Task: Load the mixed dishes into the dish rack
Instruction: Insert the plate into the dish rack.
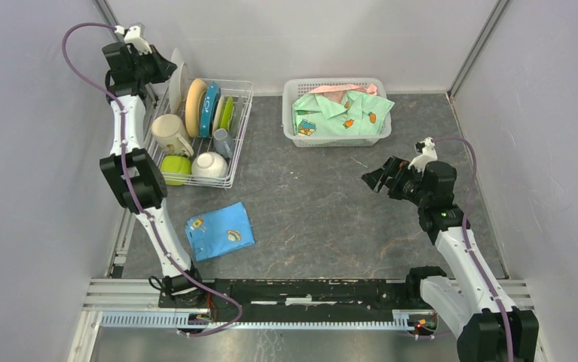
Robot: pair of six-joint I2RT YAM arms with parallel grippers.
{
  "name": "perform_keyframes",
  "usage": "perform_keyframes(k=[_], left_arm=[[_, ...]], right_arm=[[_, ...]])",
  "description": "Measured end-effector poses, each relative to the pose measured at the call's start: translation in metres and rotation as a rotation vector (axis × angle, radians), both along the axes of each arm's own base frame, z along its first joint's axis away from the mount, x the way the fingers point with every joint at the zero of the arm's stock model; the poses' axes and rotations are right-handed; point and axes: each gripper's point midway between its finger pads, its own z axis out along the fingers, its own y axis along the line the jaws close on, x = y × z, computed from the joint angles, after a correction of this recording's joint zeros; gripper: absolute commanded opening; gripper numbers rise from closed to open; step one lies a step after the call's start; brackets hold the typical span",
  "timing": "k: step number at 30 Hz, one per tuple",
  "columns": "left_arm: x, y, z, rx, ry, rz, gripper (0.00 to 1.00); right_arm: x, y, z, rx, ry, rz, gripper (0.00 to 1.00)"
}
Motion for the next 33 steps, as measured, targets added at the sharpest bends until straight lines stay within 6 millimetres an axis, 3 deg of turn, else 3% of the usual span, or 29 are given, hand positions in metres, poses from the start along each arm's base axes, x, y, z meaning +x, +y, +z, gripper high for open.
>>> perform_keyframes(k=[2,6,9,14,16,19,33], left_arm=[[0.0,0.002,0.0,0.007,-0.002,0.004,0.21],[0.0,0.007,-0.001,0.029,-0.005,0.017,0.22],[0.0,0.013,-0.002,0.035,-0.001,0.037,0.3],[0.0,0.024,-0.004,0.069,-0.001,0.059,0.31],[0.0,0.026,-0.004,0.074,-0.001,0.066,0.36],[0.0,0.028,-0.005,0.086,-0.002,0.07,0.45],[0.001,0.027,-0.017,0.078,0.028,0.064,0.58]], right_arm=[[0.0,0.0,0.0,0.0,-0.001,-0.001,0.98],[0.001,0.0,0.001,-0.001,-0.006,-0.003,0.98],[0.001,0.0,0.001,-0.001,-0.006,-0.001,0.98],[0.0,0.001,0.002,0.0,-0.011,0.002,0.98],[0.0,0.001,0.003,0.0,-0.013,0.002,0.98],[0.0,0.001,0.003,0.001,-0.014,0.002,0.98],[0.003,0.002,0.009,0.004,-0.042,0.004,0.98]])
